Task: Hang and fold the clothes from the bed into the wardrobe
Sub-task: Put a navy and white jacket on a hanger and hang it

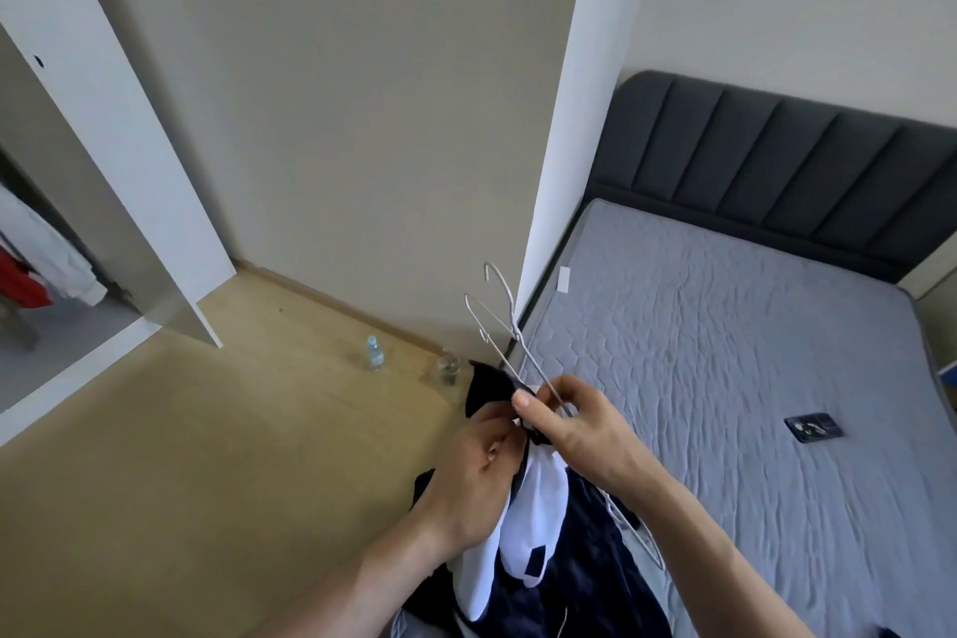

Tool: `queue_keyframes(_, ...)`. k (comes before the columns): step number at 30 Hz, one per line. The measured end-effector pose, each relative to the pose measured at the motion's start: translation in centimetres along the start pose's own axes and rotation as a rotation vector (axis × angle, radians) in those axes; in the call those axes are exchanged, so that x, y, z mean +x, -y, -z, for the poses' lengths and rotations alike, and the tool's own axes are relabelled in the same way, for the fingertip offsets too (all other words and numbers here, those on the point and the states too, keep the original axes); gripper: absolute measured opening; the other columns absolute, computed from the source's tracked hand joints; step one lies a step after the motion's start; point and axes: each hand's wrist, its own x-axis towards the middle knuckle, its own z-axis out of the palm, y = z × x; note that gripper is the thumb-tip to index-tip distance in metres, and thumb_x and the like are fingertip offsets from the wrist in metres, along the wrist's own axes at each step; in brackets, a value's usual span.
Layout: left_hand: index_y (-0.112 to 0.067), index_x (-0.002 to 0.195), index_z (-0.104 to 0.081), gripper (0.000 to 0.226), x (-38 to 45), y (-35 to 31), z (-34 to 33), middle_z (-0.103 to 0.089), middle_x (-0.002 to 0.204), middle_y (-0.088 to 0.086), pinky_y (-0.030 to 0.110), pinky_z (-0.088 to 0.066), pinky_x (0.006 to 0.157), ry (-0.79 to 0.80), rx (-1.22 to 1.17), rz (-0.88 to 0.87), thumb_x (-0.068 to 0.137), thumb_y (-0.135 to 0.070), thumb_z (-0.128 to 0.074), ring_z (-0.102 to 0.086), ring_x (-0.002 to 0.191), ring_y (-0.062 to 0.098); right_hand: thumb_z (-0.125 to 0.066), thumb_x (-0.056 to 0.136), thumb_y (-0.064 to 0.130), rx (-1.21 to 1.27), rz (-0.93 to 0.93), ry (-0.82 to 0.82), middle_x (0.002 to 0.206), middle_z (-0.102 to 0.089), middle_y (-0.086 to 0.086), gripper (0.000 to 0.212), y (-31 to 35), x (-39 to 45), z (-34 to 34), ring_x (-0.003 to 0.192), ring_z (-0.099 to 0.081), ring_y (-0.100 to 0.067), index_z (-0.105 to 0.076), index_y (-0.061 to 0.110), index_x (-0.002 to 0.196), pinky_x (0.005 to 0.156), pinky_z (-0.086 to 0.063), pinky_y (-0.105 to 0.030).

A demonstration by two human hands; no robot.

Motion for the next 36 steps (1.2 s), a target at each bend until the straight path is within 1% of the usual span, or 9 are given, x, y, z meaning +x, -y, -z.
queue_keyframes(5,-0.011,0.105,-0.075,0.03,-0.4,0.2,0.2,-0.066,0.115,-0.005,0.033,-0.052,0.094,-0.015,-0.055,-0.005,0.109,-0.014,-0.046,-0.065,0.109,0.019,-0.069,0.083,0.045,-0.096,0.018,-0.062,0.065,-0.066,0.008,0.021,-1.1,0.0,0.2,0.056,-0.056,-0.004,-0.068,0.027,0.073,0.057,-0.043,-0.019)
queue_keyframes(8,-0.002,0.088,-0.069,0.033,-0.6,1.3,0.2,-0.062,0.112,-0.006,0.031,-0.051,0.092,0.002,-0.043,0.07,0.108,-0.019,-0.047,-0.063,0.105,0.017,-0.061,0.093,0.033,0.163,0.03,-0.106,0.065,-0.065,0.005,0.022,-1.4,0.1,0.2,0.059,-0.058,-0.008,-0.072,0.023,0.077,0.06,-0.048,-0.025)
queue_keyframes(11,-0.011,0.068,-0.053,0.038,-1.2,2.5,-0.1,-0.058,0.101,-0.011,0.013,-0.044,0.081,0.048,-0.016,0.2,0.104,-0.024,-0.05,-0.059,0.093,0.009,-0.058,0.098,0.029,0.499,0.095,-0.119,0.058,-0.059,0.008,0.033,-0.9,0.2,-0.1,0.046,-0.05,-0.001,-0.071,0.028,0.068,0.046,-0.041,-0.013)
queue_keyframes(14,-0.01,0.064,-0.047,0.036,-1.6,4.1,-0.6,-0.054,0.076,0.001,0.007,-0.041,0.068,0.049,-0.028,0.304,0.099,-0.019,-0.051,-0.054,0.071,0.008,-0.05,0.108,0.02,0.59,0.159,-0.118,0.062,-0.062,0.011,0.041,-0.6,0.6,-0.9,0.045,-0.051,0.0,-0.074,0.03,0.076,0.045,-0.04,-0.01)
queue_keyframes(17,-0.01,0.061,-0.05,0.036,-1.9,5.7,-0.5,-0.049,0.061,-0.003,0.007,-0.038,0.059,0.065,-0.02,0.38,0.095,-0.019,-0.052,-0.047,0.058,0.003,-0.054,0.101,0.031,0.638,0.137,-0.171,0.056,-0.042,0.01,0.036,-0.3,0.9,-1.0,0.045,-0.028,-0.006,-0.067,0.032,0.067,0.042,-0.028,-0.016)
queue_keyframes(25,-0.028,0.069,-0.07,0.037,-0.9,8.7,2.0,-0.063,0.094,0.004,0.031,-0.04,0.08,0.456,0.178,0.676,0.099,-0.04,-0.051,-0.056,0.088,0.015,-0.054,0.101,0.028,0.63,0.144,-0.153,0.054,-0.045,0.014,0.037,-0.4,0.6,-0.6,0.046,-0.023,-0.007,-0.057,0.031,0.064,0.043,-0.024,-0.019)
queue_keyframes(28,-0.027,0.097,-0.071,0.021,-0.4,9.0,2.8,-0.069,0.11,-0.006,0.032,-0.047,0.087,0.339,-0.151,0.838,0.09,-0.044,-0.061,-0.064,0.104,0.015,-0.056,0.098,0.032,0.626,0.14,-0.135,0.053,-0.039,0.011,0.035,-0.1,0.2,-0.1,0.047,-0.02,-0.01,-0.058,0.031,0.063,0.044,-0.022,-0.02)
queue_keyframes(31,-0.024,0.116,-0.066,0.037,1.0,9.4,2.9,-0.067,0.125,-0.001,0.043,-0.048,0.102,0.096,-0.419,0.873,0.089,-0.049,-0.067,-0.066,0.114,0.024,-0.056,0.098,0.032,0.623,0.155,-0.084,0.054,-0.038,0.011,0.03,-0.1,-0.3,0.6,0.048,-0.02,-0.01,-0.065,0.03,0.07,0.043,-0.022,-0.018)
queue_keyframes(36,-0.011,0.118,-0.065,0.047,2.7,10.5,2.2,-0.074,0.114,0.01,0.043,-0.056,0.091,-0.18,-0.53,1.005,0.087,-0.043,-0.079,-0.071,0.106,0.027,-0.058,0.099,0.03,0.62,0.16,-0.053,0.058,-0.032,0.005,0.022,-0.5,-0.8,1.4,0.053,-0.016,-0.013,-0.068,0.019,0.083,0.047,-0.015,-0.025)
